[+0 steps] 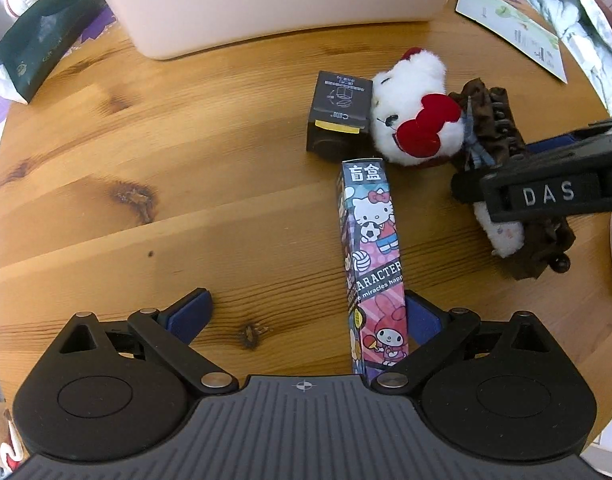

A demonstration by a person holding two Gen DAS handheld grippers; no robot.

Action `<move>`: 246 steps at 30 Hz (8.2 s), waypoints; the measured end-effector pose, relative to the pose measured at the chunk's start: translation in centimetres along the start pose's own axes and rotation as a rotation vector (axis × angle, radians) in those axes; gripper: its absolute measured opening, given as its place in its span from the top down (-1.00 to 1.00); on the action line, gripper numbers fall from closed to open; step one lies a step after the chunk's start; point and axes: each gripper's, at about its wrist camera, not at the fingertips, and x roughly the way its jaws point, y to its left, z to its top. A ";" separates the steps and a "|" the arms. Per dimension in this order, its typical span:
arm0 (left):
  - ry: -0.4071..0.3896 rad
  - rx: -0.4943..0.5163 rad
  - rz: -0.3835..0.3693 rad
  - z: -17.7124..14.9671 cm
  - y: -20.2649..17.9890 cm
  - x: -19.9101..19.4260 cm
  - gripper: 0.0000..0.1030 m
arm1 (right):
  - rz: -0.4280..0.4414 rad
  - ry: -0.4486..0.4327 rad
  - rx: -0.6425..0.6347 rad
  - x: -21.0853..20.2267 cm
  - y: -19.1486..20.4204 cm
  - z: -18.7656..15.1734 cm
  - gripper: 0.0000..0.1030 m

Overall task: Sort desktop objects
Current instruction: 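Reach the left tool to the tall Hello Kitty box while the right tool reaches the brown scrunchie, then close the left tool on the Hello Kitty box while the right tool grips the brown scrunchie, then carry both items over the beige basket and open both tools, then reach the left tool to the black box while the right tool reaches the Hello Kitty plush, then close the left tool on the black box while the right tool grips the Hello Kitty plush, then lift both items into the beige basket and open both tools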

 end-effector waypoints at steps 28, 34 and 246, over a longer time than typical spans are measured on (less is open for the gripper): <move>-0.104 -0.084 -0.054 0.2 3.3 -4.2 0.56 | 0.053 -0.077 -0.059 -3.3 -0.9 -1.0 0.48; -0.162 -0.079 -0.054 1.0 3.7 -6.7 0.56 | 0.082 -0.132 -0.085 -5.8 -1.1 -0.9 0.48; -0.233 -0.001 -0.125 8.0 5.7 -7.6 0.38 | 0.269 -0.528 -0.588 -8.7 -6.0 3.4 0.24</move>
